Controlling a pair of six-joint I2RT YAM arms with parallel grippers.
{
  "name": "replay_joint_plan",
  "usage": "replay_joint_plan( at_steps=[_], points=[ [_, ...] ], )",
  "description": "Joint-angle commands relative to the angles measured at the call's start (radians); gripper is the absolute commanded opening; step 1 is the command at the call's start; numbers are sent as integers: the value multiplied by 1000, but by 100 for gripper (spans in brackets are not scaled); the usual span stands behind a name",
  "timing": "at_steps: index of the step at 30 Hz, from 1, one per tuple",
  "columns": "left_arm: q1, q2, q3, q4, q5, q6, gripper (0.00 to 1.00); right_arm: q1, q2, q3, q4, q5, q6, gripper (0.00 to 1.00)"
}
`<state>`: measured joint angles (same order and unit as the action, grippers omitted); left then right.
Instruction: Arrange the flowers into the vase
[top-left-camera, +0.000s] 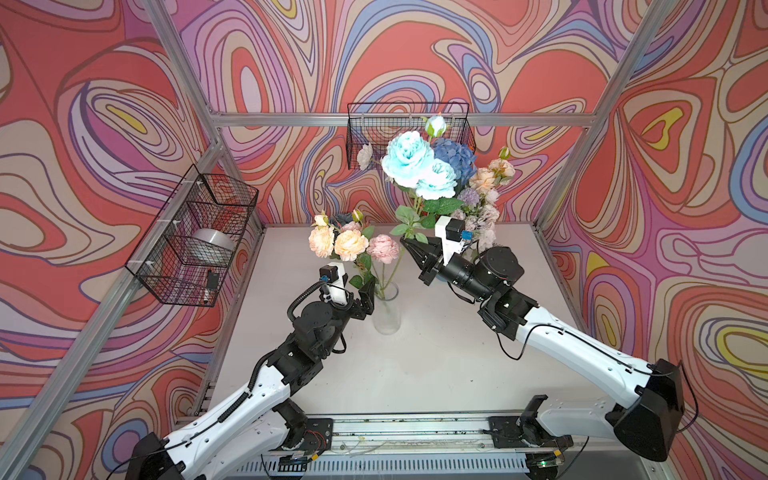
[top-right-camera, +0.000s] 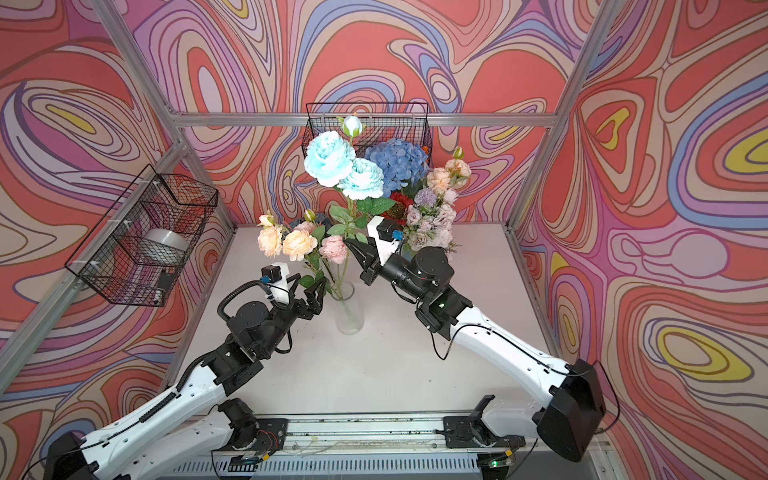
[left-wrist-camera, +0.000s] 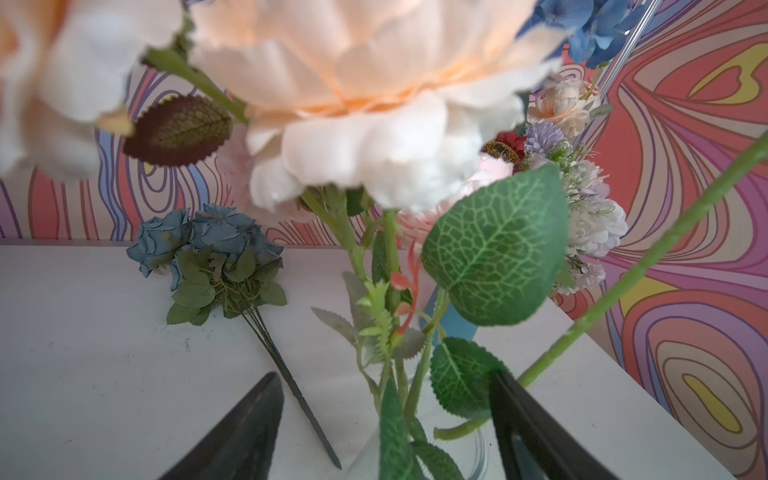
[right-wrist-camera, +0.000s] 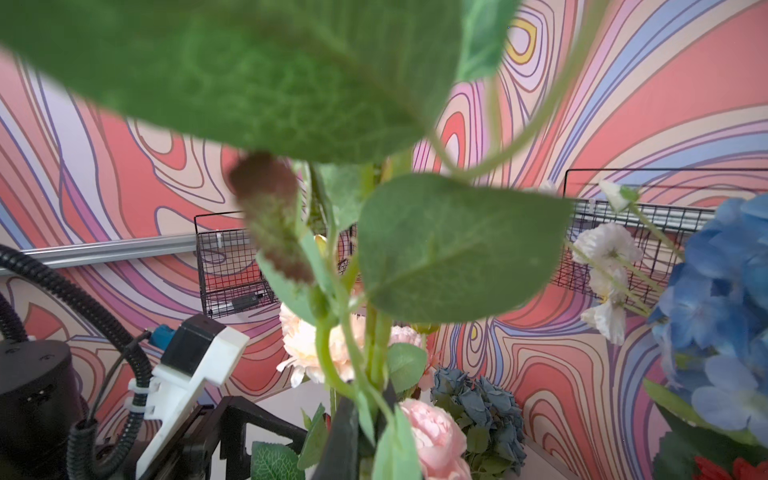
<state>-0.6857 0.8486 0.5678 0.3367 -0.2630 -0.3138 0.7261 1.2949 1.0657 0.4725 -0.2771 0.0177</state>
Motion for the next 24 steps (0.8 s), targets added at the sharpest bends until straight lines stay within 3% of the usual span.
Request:
replay_joint_plan(
  at_steps=[1,24],
  points=[
    [8,21,7,76,2,24,71,6,28,-41,102,23,-5,0],
    [60,38,-20,73,30,-23,71,6,170,-212,127,165,141,0]
  ],
)
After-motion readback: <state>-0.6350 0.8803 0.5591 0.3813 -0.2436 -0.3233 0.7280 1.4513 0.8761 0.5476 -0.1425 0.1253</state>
